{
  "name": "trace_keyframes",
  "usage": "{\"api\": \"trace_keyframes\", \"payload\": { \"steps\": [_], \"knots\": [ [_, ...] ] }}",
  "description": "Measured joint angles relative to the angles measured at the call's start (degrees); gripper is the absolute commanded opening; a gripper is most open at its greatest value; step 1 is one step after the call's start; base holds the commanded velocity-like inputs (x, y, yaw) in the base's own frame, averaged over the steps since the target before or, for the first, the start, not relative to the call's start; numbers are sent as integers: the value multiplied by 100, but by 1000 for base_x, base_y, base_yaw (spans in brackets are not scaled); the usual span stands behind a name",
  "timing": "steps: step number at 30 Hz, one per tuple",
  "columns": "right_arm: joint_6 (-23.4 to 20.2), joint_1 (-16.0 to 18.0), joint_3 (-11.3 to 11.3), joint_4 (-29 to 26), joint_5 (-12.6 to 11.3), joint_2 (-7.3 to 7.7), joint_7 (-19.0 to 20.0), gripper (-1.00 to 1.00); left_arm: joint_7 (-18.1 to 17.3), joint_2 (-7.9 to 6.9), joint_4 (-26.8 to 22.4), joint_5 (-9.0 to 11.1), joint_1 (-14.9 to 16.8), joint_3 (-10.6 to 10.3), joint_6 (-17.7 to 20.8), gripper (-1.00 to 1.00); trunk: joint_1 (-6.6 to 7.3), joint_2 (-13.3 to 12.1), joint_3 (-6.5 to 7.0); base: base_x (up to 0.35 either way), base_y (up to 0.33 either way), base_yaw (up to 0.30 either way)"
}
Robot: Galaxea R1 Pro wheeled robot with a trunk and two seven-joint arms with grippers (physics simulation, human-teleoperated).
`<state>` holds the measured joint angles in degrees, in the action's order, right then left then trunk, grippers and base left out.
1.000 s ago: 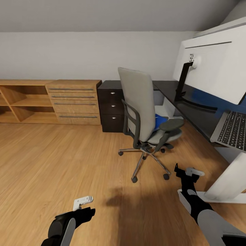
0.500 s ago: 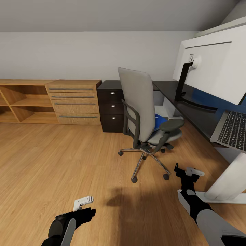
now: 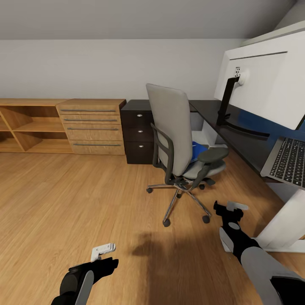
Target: In the bedroom, organize the workspace by keeping the computer under the desk, ensuring the monitor is on the desk, placing the keyboard on the desk next to the monitor, placing the mouse on the desk next to the keyboard, moving the folder from the swivel chair onto the desk next to the mouse, stacking the notebook on top of the folder with the pen on top of the notebook, and positioning the swivel chair next to the desk.
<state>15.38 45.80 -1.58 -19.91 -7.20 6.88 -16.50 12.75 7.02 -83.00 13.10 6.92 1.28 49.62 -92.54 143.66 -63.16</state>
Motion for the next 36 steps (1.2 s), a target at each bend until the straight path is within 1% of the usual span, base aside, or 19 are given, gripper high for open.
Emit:
{"api": "trace_keyframes", "payload": {
  "steps": [4, 8, 13, 19, 24, 27, 31, 36],
  "knots": [
    [19, 135, -3, 222, -21, 7, 3, 100, 0, -3, -3, 0, 0, 6, 0, 100, 0, 0, 0, 2, 0, 0],
    [53, 154, 2, 261, -25, 9, 10, 100, 0, -3, -1, 0, 0, 12, -2, 100, 1, 0, 0, 94, 0, 0],
    [67, 161, 21, 259, -9, 8, 35, 100, 0, -3, -1, 0, 0, 14, -7, 100, 2, 0, 0, 208, 0, 0],
    [84, 163, 21, 254, 12, 6, 47, 100, 6, -3, -1, 0, 0, 14, -1, 100, 1, 0, 0, 84, 0, 0],
    [225, 163, 20, 272, 19, 12, 51, 100, 2, -9, -1, 0, 0, 20, -3, 100, 2, 0, 0, 212, 0, 0],
    [337, 163, 20, 282, 23, 14, 54, 100, 7, -11, -1, -6, 0, 22, -1, 100, 1, 0, 0, 79, 0, 0],
    [377, 163, 20, 277, 23, 11, 53, 100, 8, -12, -1, -4, 0, 22, 0, 100, 0, 0, 0, 57, -5, 0],
    [471, 163, 19, 280, 19, 7, 47, 100, 2, -12, 6, -1, 0, 22, -1, 100, 2, 0, 0, 206, -67, 0]
  ]
}}
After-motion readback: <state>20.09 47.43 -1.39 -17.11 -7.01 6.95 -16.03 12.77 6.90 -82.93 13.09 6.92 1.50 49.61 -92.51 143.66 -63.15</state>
